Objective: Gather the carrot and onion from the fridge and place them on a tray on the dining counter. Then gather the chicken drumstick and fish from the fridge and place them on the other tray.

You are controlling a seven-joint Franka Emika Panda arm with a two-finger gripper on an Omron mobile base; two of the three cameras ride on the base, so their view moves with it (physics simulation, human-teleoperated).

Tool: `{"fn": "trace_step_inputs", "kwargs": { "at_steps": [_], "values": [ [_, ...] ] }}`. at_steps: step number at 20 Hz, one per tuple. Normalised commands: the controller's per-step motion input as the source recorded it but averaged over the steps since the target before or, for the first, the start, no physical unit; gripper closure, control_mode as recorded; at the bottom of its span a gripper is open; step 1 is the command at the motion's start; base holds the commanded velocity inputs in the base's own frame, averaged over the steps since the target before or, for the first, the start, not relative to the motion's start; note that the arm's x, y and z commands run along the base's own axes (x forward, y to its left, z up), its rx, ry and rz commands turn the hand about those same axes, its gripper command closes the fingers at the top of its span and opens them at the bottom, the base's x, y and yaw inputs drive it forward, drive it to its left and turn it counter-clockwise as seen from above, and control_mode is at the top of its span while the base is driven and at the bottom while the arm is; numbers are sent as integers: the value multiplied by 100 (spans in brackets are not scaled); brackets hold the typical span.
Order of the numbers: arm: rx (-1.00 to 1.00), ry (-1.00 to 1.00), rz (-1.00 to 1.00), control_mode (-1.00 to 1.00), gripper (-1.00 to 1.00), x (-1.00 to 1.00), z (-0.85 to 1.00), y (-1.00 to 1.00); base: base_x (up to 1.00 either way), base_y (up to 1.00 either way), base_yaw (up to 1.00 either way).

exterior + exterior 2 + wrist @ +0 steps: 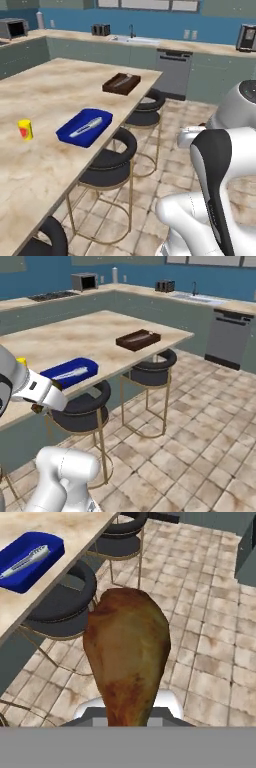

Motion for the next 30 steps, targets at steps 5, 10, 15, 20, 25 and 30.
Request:
{"fn": "trace_step_inputs", "kwargs": {
  "at_steps": [5,10,15,20,25,30],
  "values": [
    [0,0,0,100,100,0,0,0,73,-63,32],
    [0,0,0,100,100,0,0,0,59,-58,33],
    [0,0,0,100,100,0,0,0,37,-25,36],
    [0,0,0,100,100,0,0,0,43,-8,40],
    [0,0,0,100,100,0,0,0,61,-39,40],
    [0,0,0,100,100,0,0,0,50,-42,42]
  ]
}}
